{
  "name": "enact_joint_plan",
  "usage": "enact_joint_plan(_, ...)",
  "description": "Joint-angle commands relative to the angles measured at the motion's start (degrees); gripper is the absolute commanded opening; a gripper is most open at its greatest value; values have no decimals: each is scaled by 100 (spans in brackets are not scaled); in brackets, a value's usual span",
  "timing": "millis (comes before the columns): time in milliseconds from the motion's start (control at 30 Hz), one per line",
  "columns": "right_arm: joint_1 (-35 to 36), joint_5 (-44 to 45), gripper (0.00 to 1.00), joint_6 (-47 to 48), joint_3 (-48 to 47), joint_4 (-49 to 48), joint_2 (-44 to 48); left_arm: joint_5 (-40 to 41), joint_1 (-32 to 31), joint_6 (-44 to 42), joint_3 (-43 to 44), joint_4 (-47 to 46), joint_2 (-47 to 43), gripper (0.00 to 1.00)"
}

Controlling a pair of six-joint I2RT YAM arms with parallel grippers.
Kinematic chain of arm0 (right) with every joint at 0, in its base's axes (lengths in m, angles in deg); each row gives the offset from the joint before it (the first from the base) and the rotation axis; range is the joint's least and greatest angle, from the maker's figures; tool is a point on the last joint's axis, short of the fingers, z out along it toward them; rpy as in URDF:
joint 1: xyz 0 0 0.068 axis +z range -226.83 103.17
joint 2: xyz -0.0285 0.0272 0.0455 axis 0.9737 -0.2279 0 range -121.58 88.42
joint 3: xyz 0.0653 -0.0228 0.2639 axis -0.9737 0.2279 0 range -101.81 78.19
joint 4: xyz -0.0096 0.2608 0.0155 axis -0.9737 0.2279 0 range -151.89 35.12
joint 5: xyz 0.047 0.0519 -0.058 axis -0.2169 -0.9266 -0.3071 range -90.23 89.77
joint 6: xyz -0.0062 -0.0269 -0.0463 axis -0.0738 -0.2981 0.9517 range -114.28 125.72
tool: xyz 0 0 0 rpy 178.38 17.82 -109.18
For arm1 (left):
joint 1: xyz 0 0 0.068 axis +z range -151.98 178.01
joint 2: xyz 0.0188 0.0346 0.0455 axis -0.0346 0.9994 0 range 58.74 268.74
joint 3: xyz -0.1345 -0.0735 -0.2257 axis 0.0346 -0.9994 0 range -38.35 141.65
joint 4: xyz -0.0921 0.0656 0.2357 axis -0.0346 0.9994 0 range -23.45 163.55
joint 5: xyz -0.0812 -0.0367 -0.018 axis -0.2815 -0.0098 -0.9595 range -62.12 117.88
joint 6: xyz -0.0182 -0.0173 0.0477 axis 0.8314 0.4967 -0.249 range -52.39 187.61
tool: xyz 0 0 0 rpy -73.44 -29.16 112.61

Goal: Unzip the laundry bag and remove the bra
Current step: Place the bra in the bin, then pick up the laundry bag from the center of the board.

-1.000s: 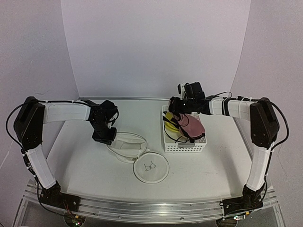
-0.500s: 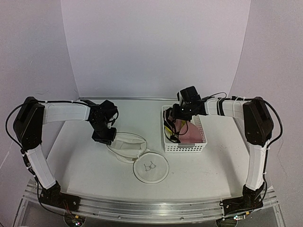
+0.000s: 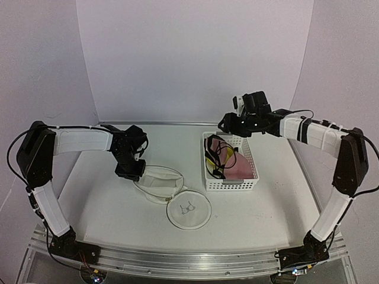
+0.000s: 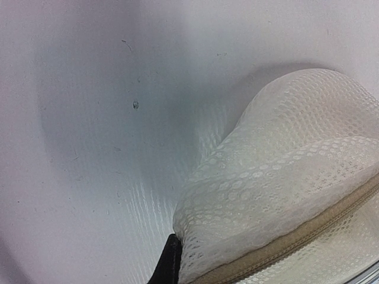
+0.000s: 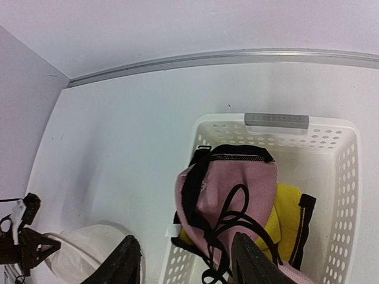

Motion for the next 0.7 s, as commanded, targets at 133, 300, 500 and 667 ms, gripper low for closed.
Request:
enact_joint_plan(133,301,-953,56,-125,981,42,1229,-45,9,72,144,-15,4,0)
enact_joint_plan(300,897,-778,57,-432,1627,21,1716,-206,8,104,169,-34,78,0)
enact_joint_plan(500,1474,-779,58,-985,2741,-406,2017,-367,-2,142,29,-175,192,0)
enact_joint_plan(667,1747,-712,59,-1314,3625,-907,2045,-367,-43,168,-76,-254,220,0)
